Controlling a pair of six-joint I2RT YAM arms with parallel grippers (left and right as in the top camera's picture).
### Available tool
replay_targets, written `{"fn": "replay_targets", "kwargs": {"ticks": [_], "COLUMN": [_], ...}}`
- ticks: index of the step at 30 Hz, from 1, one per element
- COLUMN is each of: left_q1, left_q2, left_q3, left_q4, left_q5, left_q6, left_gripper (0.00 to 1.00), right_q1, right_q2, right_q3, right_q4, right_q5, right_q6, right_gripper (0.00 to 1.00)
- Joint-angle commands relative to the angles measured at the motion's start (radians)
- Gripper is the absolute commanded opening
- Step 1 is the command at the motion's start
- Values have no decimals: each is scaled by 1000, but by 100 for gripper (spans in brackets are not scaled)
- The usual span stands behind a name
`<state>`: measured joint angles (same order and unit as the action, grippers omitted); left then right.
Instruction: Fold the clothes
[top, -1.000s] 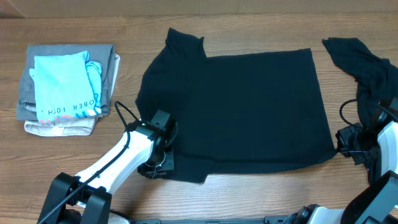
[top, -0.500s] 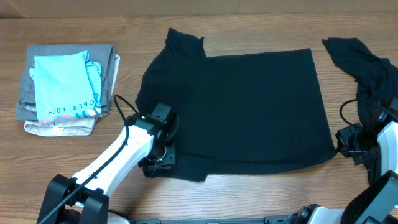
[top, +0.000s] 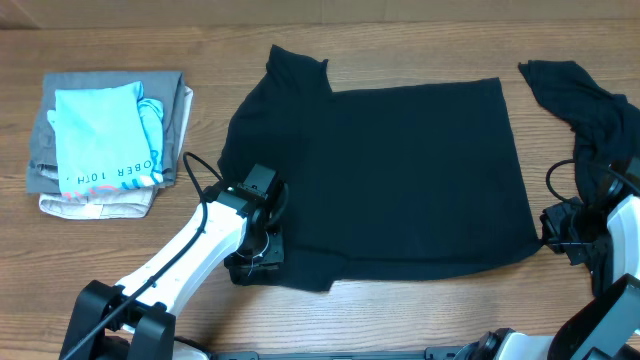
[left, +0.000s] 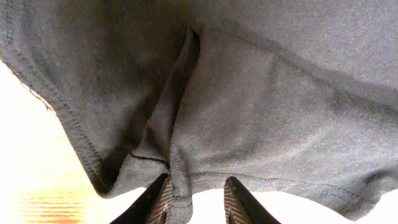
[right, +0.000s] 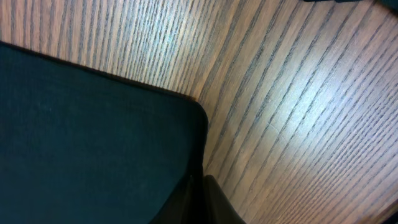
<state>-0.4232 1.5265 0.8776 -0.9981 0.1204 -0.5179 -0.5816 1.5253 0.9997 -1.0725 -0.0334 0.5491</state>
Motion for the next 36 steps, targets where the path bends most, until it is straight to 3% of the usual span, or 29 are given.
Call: {"fn": "replay_targets", "kwargs": {"ticks": [1,5,11,25,36], "left_q1": [6,6,6,6,6], "left_q2": [3,3,3,3,3], "left_q3": [-9,-11,-12,-66,-65], "left_q4": [9,7,-14,13,15], "left_q5": [12,11,8,0,42], "left_q6": [-5,-5,2,2,2], "left_gripper": [30,31,42,42,4], "right_q1": [5,5,5,5,5], "right_q2": [3,3,3,3,3], "right_q3": [26,26,26,26,26], "right_q4": [5,5,5,8,8], "right_q5": [13,13,13,13,13], "right_q6": [0,0,0,0,0], "right_gripper": [8,8,9,9,7]}}
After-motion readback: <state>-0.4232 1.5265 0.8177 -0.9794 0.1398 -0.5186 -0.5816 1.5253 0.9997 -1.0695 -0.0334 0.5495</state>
